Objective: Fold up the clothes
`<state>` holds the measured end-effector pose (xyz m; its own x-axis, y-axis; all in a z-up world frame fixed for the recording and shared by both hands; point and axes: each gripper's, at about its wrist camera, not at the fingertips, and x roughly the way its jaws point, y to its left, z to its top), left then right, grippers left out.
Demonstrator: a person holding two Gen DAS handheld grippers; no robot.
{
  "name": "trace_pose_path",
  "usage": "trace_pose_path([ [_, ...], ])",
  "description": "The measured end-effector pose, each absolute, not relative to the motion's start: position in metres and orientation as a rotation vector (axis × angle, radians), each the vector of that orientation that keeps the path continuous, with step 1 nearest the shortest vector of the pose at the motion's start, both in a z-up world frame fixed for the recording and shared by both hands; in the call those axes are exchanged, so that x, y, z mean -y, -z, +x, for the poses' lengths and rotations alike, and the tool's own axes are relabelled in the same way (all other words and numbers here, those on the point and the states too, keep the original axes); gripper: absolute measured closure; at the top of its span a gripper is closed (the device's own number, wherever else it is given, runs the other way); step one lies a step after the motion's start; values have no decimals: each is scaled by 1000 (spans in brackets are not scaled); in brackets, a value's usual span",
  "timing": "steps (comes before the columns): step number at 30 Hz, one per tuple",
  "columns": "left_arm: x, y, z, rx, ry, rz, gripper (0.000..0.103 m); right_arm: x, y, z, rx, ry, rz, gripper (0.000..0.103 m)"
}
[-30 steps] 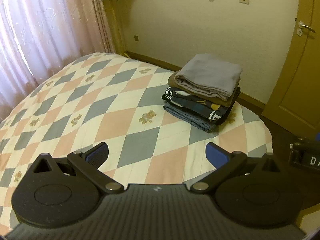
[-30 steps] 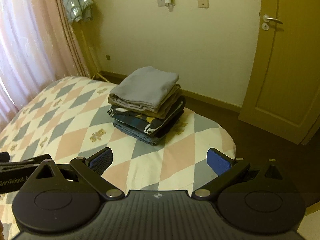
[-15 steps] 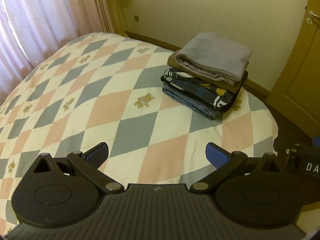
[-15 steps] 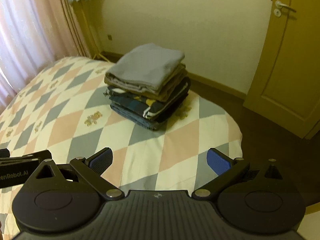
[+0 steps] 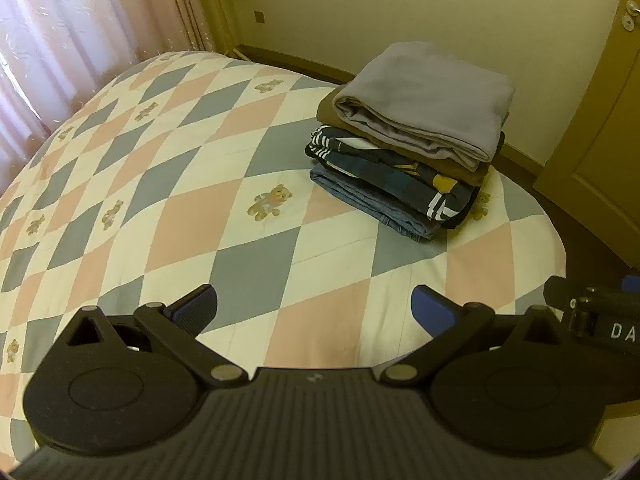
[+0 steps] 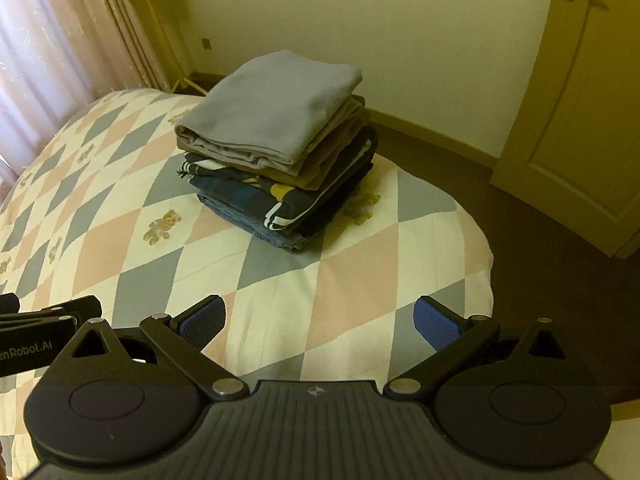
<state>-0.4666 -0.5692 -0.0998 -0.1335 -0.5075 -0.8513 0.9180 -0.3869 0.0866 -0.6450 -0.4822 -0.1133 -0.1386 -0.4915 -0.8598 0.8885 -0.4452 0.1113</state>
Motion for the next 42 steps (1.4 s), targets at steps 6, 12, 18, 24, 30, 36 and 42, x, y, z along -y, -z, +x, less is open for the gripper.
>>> trace_pose_path([
  [6, 586, 107, -478, -601, 1736, 1040, 1, 498, 123, -656, -561, 1746, 1123, 0],
  [12, 599, 111, -484, -613, 1741, 1019, 1, 512, 128, -665, -571, 1739, 1134, 0],
  [18, 610, 116, -489, -616, 1713, 1039, 1, 523, 134, -670, -589, 1727, 1147, 0],
  [24, 619, 124, -490, -683, 1717, 1054, 1, 532, 138, -672, -594, 1719, 1152, 0],
  [30, 621, 129, -495, -651, 1731, 1083, 1, 535, 144, -674, -598, 1713, 1172, 0],
  [36, 625, 128, -500, -664, 1749, 1087, 1, 538, 149, -680, -600, 1717, 1197, 0],
  [42, 629, 127, -506, -641, 1748, 1096, 1, 543, 150, -684, -595, 1713, 1203, 0],
])
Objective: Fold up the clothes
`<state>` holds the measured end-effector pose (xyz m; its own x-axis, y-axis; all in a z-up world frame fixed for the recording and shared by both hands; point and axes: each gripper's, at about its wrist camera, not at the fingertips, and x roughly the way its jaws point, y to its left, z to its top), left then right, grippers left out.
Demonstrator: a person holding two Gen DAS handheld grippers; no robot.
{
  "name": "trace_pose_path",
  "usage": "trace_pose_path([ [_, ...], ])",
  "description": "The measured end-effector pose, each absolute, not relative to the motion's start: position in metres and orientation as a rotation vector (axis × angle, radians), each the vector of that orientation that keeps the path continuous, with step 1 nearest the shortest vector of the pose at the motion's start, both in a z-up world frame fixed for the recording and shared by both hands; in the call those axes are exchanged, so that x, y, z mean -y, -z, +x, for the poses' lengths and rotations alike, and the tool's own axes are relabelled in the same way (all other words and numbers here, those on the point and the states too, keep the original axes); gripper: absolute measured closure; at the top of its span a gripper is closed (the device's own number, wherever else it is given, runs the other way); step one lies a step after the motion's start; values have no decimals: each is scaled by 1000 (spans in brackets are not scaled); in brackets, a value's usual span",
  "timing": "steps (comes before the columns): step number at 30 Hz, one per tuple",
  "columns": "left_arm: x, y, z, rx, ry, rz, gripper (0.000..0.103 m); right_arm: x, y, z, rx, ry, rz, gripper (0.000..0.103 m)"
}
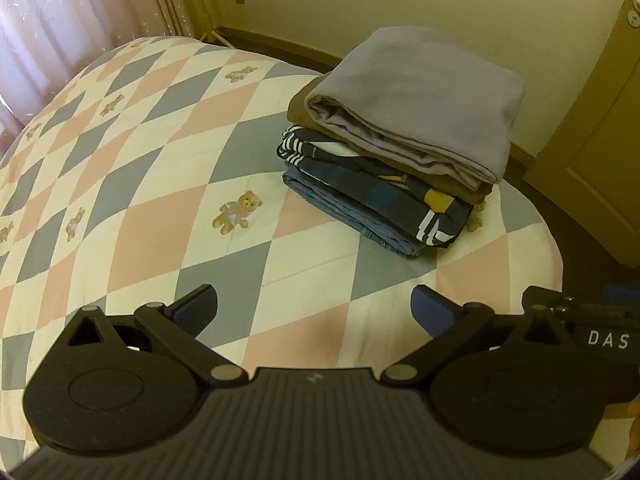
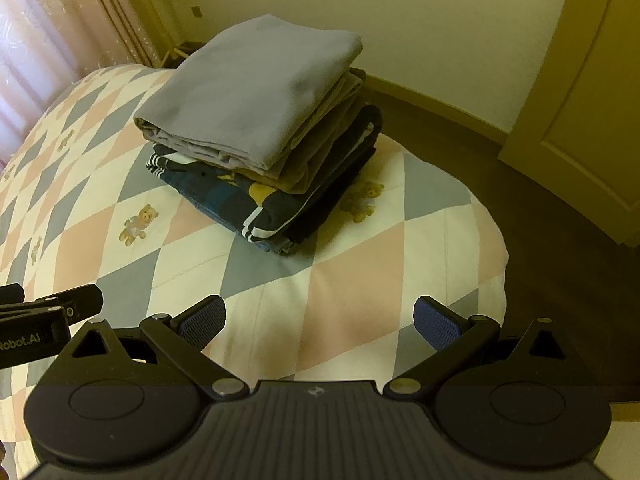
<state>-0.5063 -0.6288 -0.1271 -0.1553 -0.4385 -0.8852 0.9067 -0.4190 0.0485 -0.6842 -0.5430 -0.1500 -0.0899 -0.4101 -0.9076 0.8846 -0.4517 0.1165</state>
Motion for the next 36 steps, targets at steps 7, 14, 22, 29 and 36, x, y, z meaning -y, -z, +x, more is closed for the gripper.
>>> trace_pose_path([
  [7, 633, 127, -511, -631, 1742, 1094, 1, 549, 151, -688, -601, 1699, 1198, 0],
  [14, 637, 131, -518, -641, 1739, 1108, 1, 551, 151, -691, -603, 1696, 1200, 0],
  [22, 637, 132, -529, -638, 1764, 1107, 1, 547, 146, -699, -580, 1711, 1194, 0],
  [29, 627, 124, -528, -626, 1802, 1066, 1, 533, 134, -704, -520, 1746, 1174, 0],
  [36, 606, 105, -512, -612, 1805, 1020, 1, 511, 113, -695, -470, 1776, 1127, 0],
])
